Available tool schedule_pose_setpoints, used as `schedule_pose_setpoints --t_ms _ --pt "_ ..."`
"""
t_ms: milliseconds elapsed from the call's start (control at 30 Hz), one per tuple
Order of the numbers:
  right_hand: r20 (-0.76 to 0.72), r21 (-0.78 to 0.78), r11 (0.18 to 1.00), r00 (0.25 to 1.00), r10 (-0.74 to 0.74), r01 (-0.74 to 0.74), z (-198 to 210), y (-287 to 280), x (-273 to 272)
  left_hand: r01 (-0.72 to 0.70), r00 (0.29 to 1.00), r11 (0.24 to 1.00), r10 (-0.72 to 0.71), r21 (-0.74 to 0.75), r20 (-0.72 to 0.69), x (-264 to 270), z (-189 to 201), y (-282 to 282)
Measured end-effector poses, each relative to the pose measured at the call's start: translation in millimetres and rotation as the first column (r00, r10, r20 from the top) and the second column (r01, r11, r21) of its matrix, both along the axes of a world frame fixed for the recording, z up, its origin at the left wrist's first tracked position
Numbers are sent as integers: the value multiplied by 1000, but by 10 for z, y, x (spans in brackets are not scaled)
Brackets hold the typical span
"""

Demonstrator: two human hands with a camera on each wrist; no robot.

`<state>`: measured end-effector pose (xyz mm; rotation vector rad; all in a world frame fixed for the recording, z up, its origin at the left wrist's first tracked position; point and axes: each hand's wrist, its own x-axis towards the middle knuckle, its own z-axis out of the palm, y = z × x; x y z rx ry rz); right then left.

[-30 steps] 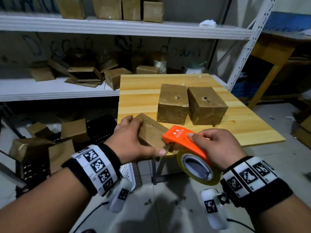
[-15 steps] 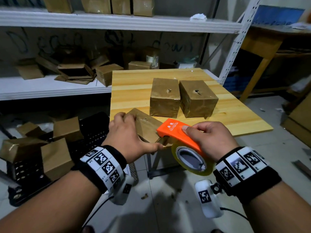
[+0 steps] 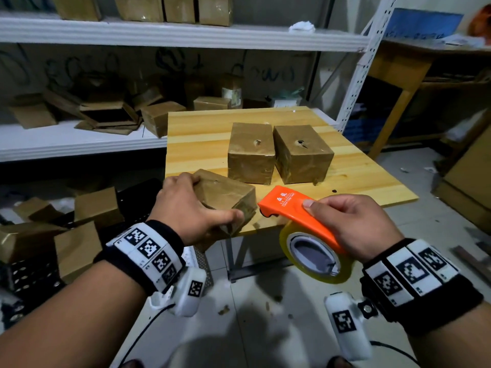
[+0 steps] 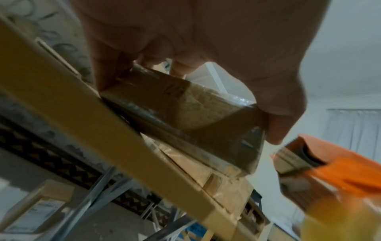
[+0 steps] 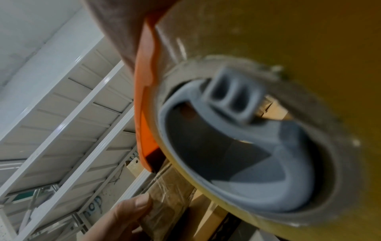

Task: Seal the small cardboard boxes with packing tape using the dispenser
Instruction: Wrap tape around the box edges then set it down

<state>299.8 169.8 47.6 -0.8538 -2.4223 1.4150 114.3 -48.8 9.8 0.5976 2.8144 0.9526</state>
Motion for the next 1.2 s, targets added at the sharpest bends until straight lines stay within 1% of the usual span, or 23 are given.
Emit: schedule_pose_setpoints --t_ms 167,267,400,500,633,833,900,967,1033,1133,1200 --pt "-27 -21 1000 1000 2 -3 42 -7 63 -8 997 988 -3 156 75 -65 49 -39" --pt "-54 -32 999 999 10 -12 43 -16 81 -25 992 973 -5 228 129 -42 122 -41" --pt "-52 -57 998 998 32 -35 -14 -79 45 -51 982 951 -8 304 190 -1 182 -35" --pt "-56 -64 997 998 31 -34 -71 -113 -20 -68 975 941 -8 332 221 7 204 -53" --pt "-45 -60 998 999 18 -21 -164 -177 -108 -68 977 949 1 308 213 15 201 -70" --pt "-81 -30 999 997 -12 10 -236 -242 -164 -17 984 975 -22 220 175 -9 186 -91" --pt "-84 -25 1000 996 -15 13 -238 -259 -160 27 988 985 -52 169 143 -11 196 -111" --pt "-94 -32 999 995 -19 16 -225 -279 -174 83 992 990 -93 113 80 -31 189 -132" --pt "-105 -41 999 994 -24 20 -206 -298 -209 115 993 989 -117 97 15 -48 180 -140" --pt "-131 -62 997 990 -50 42 -188 -317 -279 117 991 988 -110 105 -75 -45 192 -148" --pt "-155 -79 996 986 -64 52 -176 -322 -337 148 976 979 -121 141 -179 -11 230 -161"
